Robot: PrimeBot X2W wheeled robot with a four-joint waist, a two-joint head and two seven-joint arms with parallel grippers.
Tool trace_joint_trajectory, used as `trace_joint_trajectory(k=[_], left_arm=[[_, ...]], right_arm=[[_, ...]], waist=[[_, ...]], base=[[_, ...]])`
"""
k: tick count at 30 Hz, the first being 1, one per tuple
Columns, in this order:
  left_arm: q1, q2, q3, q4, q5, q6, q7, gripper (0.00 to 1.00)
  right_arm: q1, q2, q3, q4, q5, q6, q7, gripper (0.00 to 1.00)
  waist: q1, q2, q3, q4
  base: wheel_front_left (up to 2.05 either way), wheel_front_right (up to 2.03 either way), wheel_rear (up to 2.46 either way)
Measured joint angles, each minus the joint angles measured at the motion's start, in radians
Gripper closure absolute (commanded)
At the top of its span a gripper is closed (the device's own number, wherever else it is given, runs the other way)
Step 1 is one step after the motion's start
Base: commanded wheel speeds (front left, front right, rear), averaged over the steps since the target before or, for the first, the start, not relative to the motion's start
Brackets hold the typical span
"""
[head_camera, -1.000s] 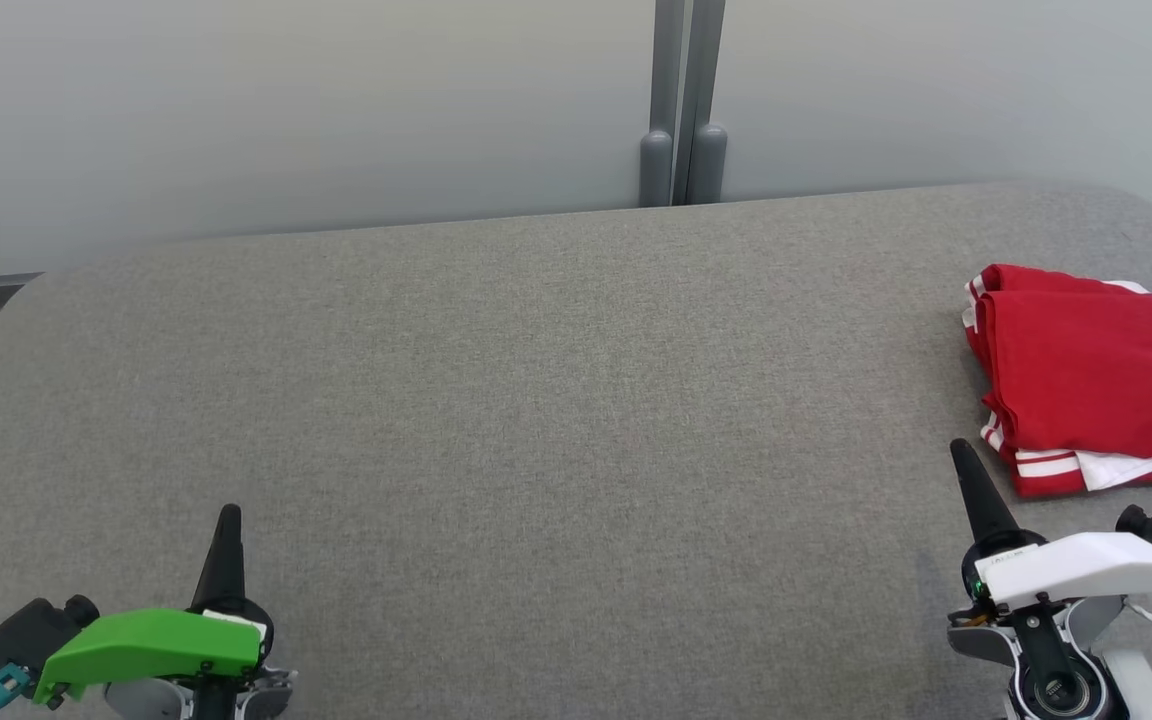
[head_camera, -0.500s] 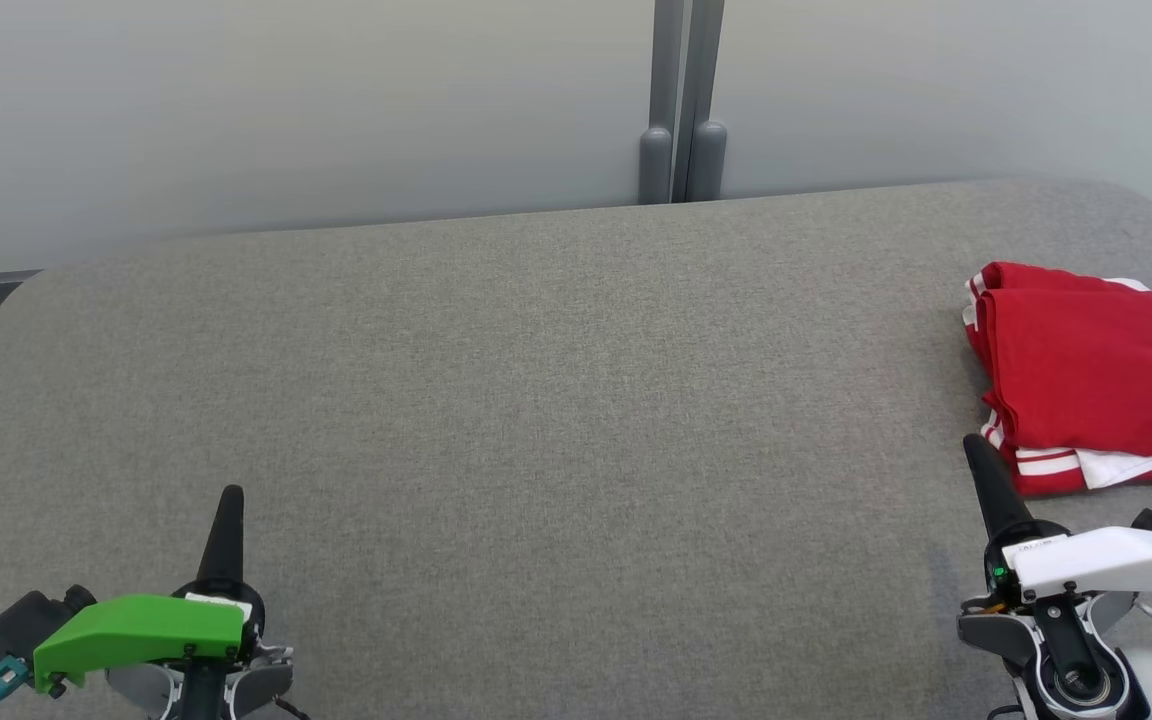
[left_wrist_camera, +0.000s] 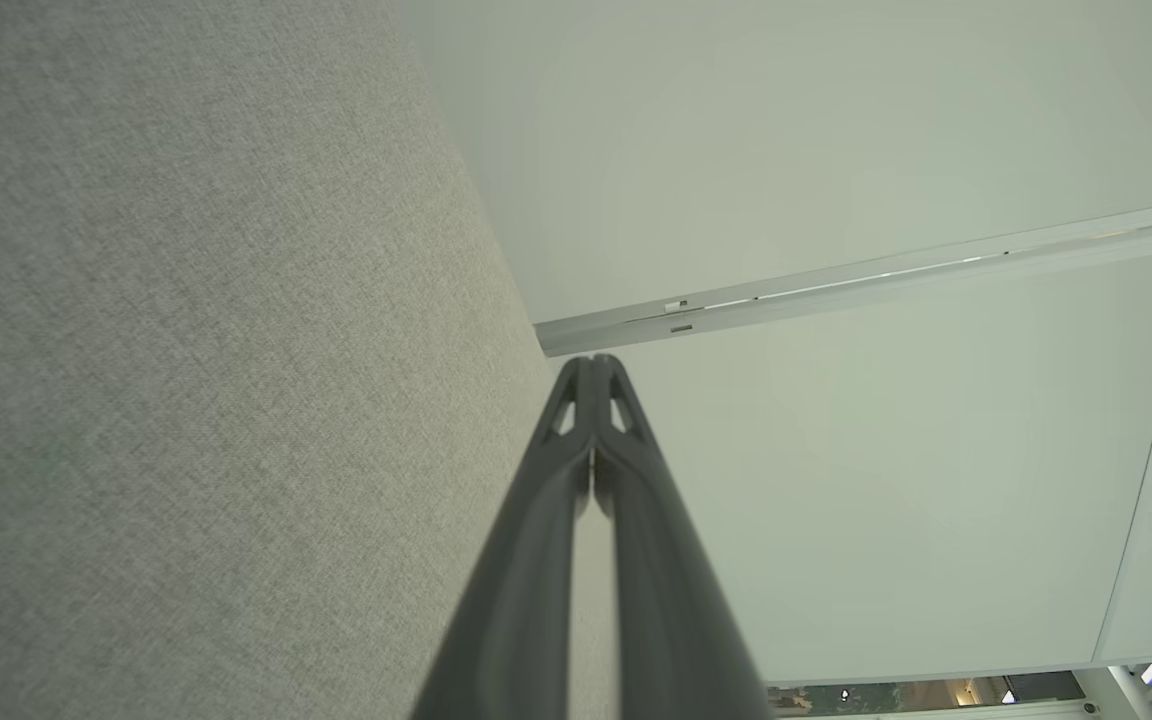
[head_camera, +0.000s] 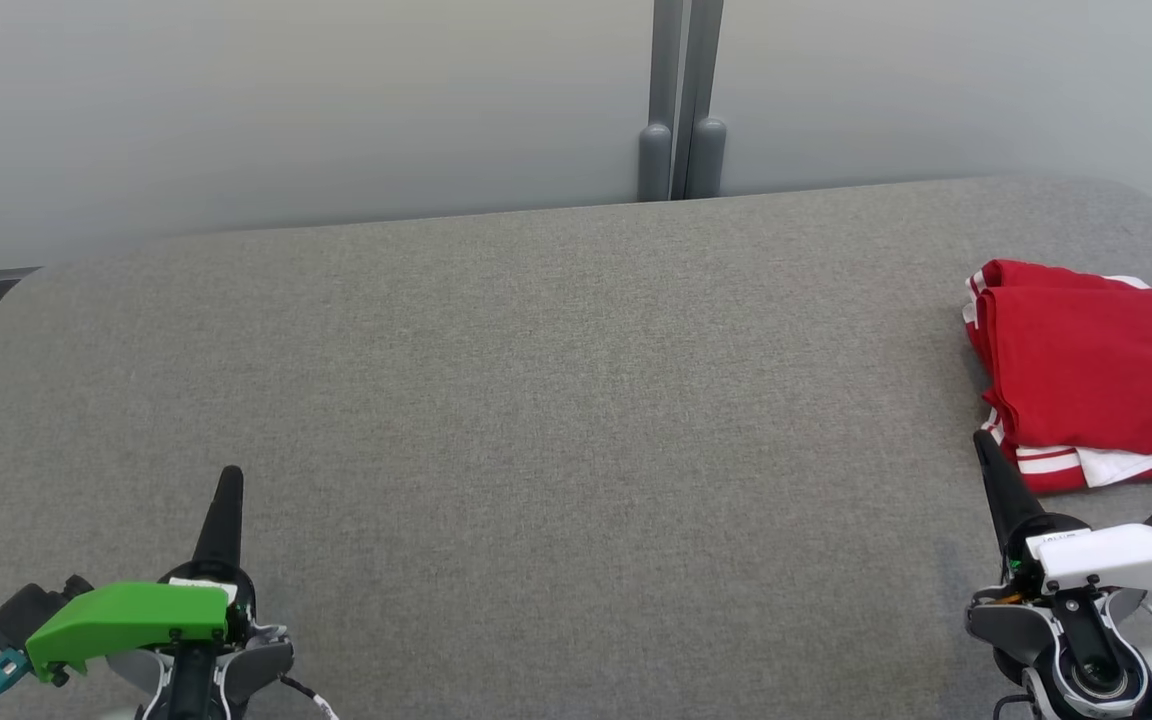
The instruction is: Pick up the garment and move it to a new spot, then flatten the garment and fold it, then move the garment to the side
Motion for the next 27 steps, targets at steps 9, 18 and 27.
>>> trace_joint_trajectory(k=[9,18,27], left_arm=[[-0.011,-0.011,0.016,0.011,-0.05,-0.016,0.015,1.0],[-0.028,-0.02,0.032,0.023,-0.103,-0.034,0.03,1.0],[-0.044,-0.032,0.047,0.033,-0.142,-0.05,0.044,1.0]], right_arm=[[-0.008,0.001,-0.014,0.007,0.059,0.0,0.014,1.0],[-0.012,0.001,-0.03,0.014,0.121,0.0,0.032,1.0],[-0.018,0.002,-0.044,0.021,0.179,0.0,0.047,1.0]], waist=[[0.0,0.0,0.002,0.0],[0.0001,0.0,0.005,-0.001],[0.0,0.0,0.007,-0.001]], base=[[0.0,0.0,0.0],[0.0,0.0,0.0],[0.0,0.0,0.0]])
